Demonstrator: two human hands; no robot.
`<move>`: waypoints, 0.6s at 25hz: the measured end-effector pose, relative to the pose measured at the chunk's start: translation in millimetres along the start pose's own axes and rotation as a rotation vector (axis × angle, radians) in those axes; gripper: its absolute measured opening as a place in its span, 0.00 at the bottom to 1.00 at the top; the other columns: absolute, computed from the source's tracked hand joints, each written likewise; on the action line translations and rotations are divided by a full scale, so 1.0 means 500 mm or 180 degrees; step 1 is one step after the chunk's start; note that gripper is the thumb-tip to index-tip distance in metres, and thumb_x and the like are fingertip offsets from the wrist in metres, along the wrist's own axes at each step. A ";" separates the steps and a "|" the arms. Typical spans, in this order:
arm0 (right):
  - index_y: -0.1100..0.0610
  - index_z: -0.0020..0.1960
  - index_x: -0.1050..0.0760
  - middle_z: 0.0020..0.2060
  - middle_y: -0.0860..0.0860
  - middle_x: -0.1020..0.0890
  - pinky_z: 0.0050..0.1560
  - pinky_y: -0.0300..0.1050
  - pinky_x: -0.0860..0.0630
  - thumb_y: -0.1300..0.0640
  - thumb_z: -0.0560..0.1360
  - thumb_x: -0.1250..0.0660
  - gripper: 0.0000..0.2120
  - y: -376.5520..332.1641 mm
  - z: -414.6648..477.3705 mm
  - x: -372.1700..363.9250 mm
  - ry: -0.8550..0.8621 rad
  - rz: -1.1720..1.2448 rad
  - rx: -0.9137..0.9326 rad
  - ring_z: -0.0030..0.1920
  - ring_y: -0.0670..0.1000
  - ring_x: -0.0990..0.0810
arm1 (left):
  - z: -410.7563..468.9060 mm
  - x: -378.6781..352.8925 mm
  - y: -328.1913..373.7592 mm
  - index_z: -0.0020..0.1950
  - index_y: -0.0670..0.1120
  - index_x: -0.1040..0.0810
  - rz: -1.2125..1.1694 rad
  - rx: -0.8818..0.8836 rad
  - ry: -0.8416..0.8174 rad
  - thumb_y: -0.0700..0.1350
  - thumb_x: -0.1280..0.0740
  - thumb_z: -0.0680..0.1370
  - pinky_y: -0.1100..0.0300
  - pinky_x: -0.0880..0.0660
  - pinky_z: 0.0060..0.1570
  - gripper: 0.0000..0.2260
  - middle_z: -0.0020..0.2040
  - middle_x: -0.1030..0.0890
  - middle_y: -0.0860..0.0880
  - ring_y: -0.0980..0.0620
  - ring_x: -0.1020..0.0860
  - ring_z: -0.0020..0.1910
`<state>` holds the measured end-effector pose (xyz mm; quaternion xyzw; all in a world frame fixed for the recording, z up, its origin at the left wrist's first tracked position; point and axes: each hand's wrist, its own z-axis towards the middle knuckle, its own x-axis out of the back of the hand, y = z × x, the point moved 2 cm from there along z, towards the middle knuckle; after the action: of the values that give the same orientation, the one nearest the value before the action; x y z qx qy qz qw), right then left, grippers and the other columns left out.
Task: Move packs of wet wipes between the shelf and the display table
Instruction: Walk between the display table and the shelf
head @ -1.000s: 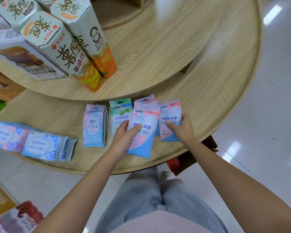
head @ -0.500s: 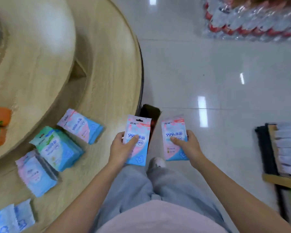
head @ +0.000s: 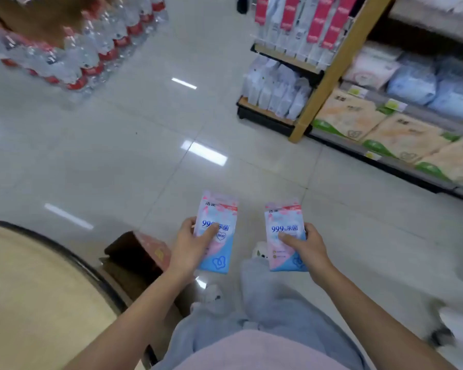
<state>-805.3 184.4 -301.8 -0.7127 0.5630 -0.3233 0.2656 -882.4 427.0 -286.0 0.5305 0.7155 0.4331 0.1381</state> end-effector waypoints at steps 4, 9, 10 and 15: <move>0.58 0.50 0.28 0.42 0.53 0.18 0.31 0.37 0.22 0.65 0.71 0.27 0.12 0.045 -0.014 0.170 0.0675 0.0638 -0.0157 0.36 0.50 0.18 | 0.028 -0.185 0.091 0.51 0.42 0.23 0.0434 -0.0320 -0.0619 0.48 0.28 0.73 0.66 0.26 0.32 0.12 0.43 0.18 0.48 0.51 0.19 0.38; 0.61 0.53 0.28 0.46 0.58 0.18 0.31 0.39 0.21 0.65 0.70 0.27 0.14 0.062 0.030 0.379 0.1181 0.1138 -0.0191 0.38 0.53 0.18 | 0.039 -0.455 0.199 0.54 0.43 0.24 0.0583 -0.0504 -0.1118 0.48 0.27 0.73 0.61 0.25 0.34 0.14 0.46 0.17 0.47 0.50 0.18 0.42; 0.61 0.53 0.28 0.46 0.59 0.17 0.32 0.40 0.20 0.65 0.70 0.27 0.14 0.056 0.048 0.427 0.1229 0.1194 -0.0201 0.38 0.54 0.18 | 0.039 -0.512 0.219 0.55 0.43 0.24 0.0584 -0.0537 -0.1183 0.49 0.27 0.73 0.62 0.25 0.33 0.15 0.47 0.17 0.47 0.51 0.18 0.41; 0.61 0.51 0.28 0.45 0.58 0.18 0.30 0.38 0.21 0.66 0.71 0.28 0.13 -0.030 0.117 0.671 0.1397 0.1361 0.0012 0.35 0.49 0.17 | -0.006 -0.757 0.291 0.54 0.43 0.24 0.0588 -0.0488 -0.1422 0.48 0.28 0.74 0.65 0.25 0.29 0.14 0.44 0.17 0.49 0.54 0.18 0.37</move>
<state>-698.7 -138.2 -274.7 -0.4907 0.7436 -0.4074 0.2009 -640.1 101.9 -271.6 0.6642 0.5808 0.3688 0.2925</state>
